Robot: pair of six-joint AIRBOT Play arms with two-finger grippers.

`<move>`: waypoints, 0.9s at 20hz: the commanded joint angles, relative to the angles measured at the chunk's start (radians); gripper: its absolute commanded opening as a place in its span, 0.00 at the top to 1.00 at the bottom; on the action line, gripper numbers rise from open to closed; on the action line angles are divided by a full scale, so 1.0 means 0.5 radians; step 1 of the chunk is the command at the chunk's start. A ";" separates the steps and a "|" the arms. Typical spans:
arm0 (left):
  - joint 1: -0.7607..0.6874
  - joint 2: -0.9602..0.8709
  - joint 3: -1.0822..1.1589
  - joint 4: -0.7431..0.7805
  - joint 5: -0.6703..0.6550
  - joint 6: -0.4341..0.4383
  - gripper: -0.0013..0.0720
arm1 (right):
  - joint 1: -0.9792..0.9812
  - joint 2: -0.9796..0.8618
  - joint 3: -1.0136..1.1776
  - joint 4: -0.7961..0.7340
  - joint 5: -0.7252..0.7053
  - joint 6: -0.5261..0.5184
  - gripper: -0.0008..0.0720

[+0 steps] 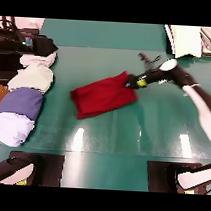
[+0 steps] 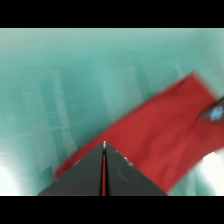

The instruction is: Fold the shirts.

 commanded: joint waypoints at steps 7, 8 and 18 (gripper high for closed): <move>-0.394 -0.001 0.000 0.008 0.145 -0.087 0.95 | -1.521 0.797 -0.429 -0.520 -0.074 0.211 0.97; -0.397 -0.001 0.000 0.008 0.157 -0.113 0.95 | -1.711 0.859 -0.502 -0.517 -0.117 0.228 0.97; -0.397 -0.001 0.000 0.010 0.193 -0.174 0.95 | -2.393 1.109 -0.967 -0.526 -0.186 0.336 0.97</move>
